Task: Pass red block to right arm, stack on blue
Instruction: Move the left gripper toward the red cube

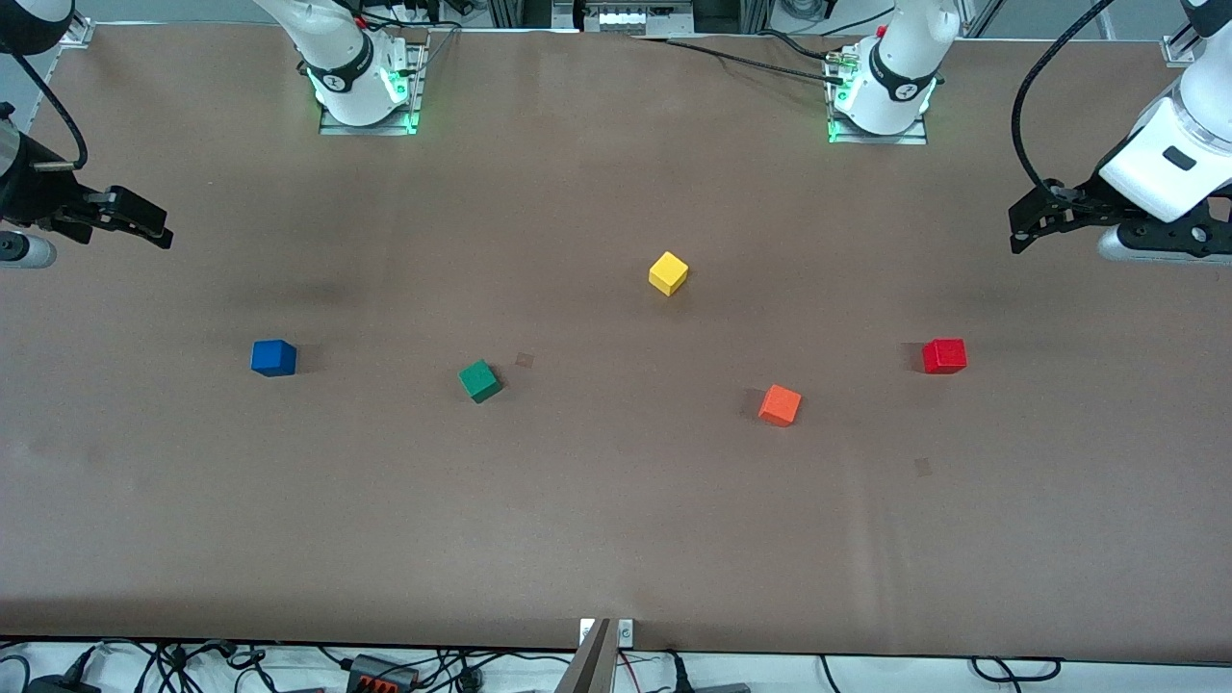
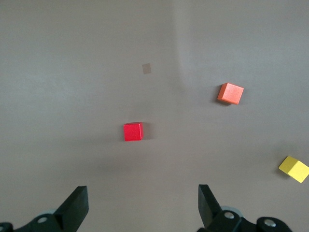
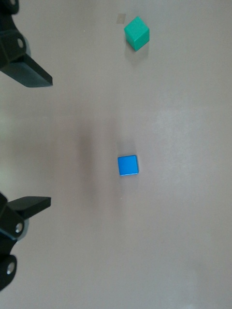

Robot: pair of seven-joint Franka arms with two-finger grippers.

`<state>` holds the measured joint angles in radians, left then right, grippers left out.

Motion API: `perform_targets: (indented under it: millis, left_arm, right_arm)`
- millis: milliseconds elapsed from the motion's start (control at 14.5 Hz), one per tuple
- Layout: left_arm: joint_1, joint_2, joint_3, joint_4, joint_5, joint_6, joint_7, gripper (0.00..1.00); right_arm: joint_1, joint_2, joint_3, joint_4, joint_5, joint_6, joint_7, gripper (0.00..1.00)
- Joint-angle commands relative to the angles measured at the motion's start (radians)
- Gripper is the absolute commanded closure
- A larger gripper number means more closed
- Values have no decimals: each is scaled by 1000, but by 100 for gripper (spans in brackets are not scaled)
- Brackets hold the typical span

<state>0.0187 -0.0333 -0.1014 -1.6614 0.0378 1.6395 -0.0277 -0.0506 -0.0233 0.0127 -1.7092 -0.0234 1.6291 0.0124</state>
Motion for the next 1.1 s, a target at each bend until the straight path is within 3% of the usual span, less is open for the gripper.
perform_targets:
  millis: [0, 689, 1033]
  left_arm:
    - [-3, 61, 2, 101, -9, -91, 15, 0]
    - [32, 136, 19, 101, 2, -254, 22, 0]
    - [37, 213, 19, 40, 55, -155, 12, 0]
  right_arm:
    - [-15, -20, 7, -12, 5, -14, -11, 0]
    - [-41, -18, 7, -23, 2, -18, -8, 0]
    - [-46, -15, 7, -23, 2, -17, -6, 0]
